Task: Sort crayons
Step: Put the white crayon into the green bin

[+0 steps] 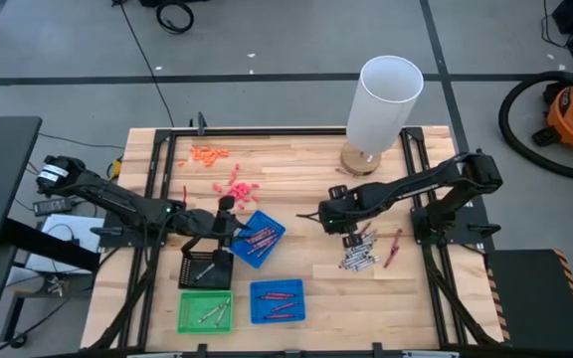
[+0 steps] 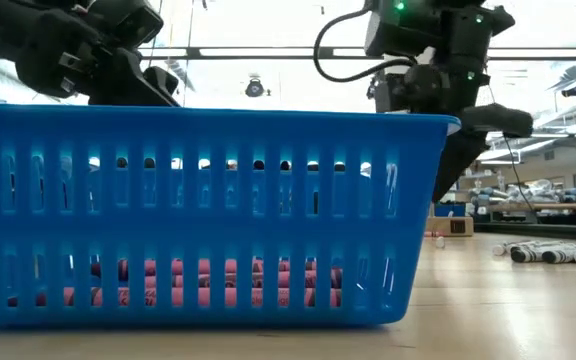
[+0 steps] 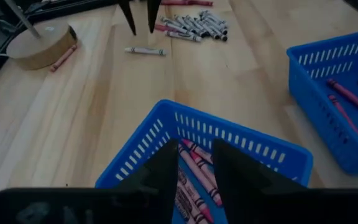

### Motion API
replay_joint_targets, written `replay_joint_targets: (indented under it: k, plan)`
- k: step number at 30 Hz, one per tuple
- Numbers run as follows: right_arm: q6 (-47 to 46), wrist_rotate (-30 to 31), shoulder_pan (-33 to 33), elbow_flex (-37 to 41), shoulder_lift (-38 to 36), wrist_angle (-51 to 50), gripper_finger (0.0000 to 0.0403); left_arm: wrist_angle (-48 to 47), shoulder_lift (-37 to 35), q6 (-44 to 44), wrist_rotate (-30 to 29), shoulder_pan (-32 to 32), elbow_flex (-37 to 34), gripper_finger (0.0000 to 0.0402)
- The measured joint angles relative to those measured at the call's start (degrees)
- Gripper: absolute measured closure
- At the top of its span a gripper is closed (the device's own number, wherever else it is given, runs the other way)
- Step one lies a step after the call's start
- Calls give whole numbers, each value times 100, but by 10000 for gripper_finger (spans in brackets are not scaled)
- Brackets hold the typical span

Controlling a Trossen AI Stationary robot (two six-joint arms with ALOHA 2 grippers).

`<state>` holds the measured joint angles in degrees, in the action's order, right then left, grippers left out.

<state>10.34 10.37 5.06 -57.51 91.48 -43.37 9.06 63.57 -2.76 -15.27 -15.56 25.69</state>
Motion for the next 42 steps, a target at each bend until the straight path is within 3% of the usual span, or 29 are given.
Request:
replay_joint_targets:
  k: [11, 18, 32, 42]
  plan:
    - [1674, 15, 2, -675, 962, -861, 271, -463, -337, 44, 16, -270, -2, 292]
    - [2184, 134, -2, -1263, 1666, -1702, 279, -605, -591, 150, 17, -555, 4, 292]
    - [3108, 299, -4, -1274, 2002, -1523, 291, -1147, -1499, 319, -50, -644, 9, 292]
    - [3428, 23, -4, -1154, 1981, -1201, 359, -1161, -1554, 570, -49, -714, 28, 292]
